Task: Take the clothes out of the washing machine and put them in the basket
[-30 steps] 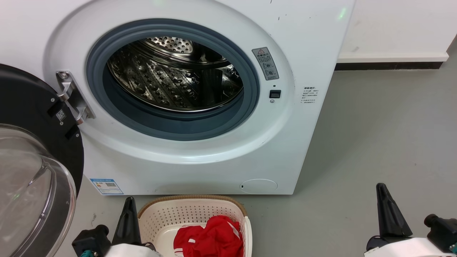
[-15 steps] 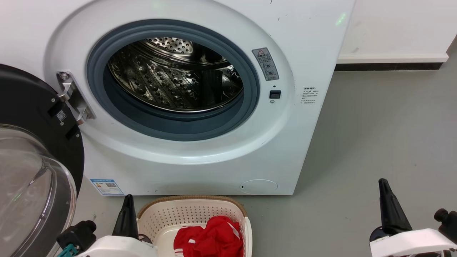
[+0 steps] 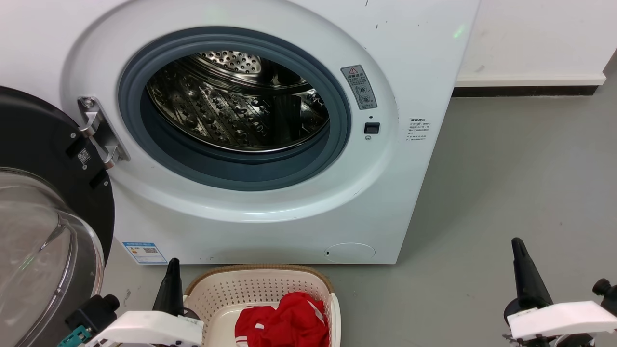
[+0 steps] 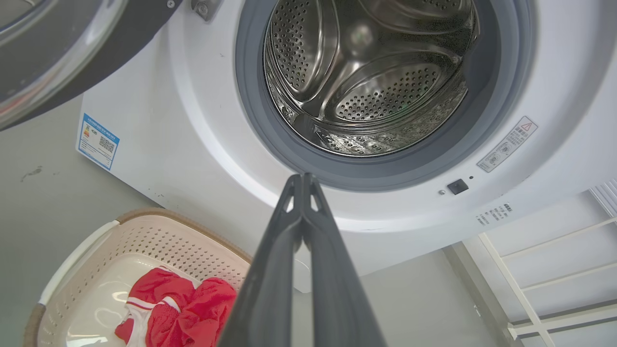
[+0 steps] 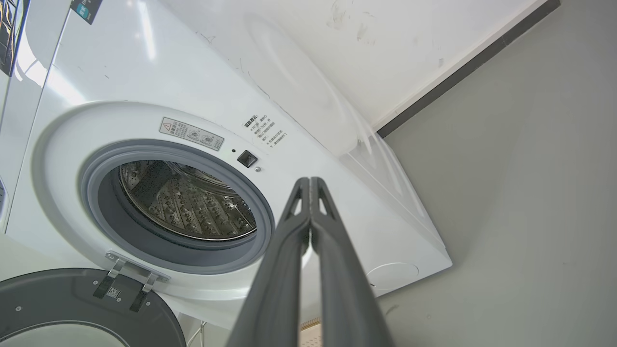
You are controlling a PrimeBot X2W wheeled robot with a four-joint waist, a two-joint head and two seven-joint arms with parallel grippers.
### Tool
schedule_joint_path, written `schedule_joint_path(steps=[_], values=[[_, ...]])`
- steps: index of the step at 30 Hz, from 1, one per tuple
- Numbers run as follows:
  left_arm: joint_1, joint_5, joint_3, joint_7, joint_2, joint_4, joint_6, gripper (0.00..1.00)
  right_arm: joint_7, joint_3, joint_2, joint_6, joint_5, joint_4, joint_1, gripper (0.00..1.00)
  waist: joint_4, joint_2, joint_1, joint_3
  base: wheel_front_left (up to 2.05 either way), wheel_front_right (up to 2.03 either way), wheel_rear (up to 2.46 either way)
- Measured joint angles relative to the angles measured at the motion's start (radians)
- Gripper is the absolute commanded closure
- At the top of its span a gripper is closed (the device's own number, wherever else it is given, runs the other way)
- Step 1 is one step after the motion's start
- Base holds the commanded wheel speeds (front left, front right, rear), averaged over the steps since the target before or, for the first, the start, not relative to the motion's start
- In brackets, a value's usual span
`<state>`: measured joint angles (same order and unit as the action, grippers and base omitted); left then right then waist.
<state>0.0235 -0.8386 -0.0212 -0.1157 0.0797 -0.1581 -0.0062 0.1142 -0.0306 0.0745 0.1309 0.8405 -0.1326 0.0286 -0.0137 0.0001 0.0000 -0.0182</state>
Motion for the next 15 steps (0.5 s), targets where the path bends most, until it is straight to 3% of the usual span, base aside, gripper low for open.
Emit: schedule_joint_path(steps=[15], values=[[-0.029,-0.182,0.018,0.039,0.003,-0.017,-0.027,1.0,-0.04,-0.005,0.003,0.0,0.181,-0.023,-0.03,1.0,0.002,0.0,0.0,0.003,0.0,0.0,0.0]])
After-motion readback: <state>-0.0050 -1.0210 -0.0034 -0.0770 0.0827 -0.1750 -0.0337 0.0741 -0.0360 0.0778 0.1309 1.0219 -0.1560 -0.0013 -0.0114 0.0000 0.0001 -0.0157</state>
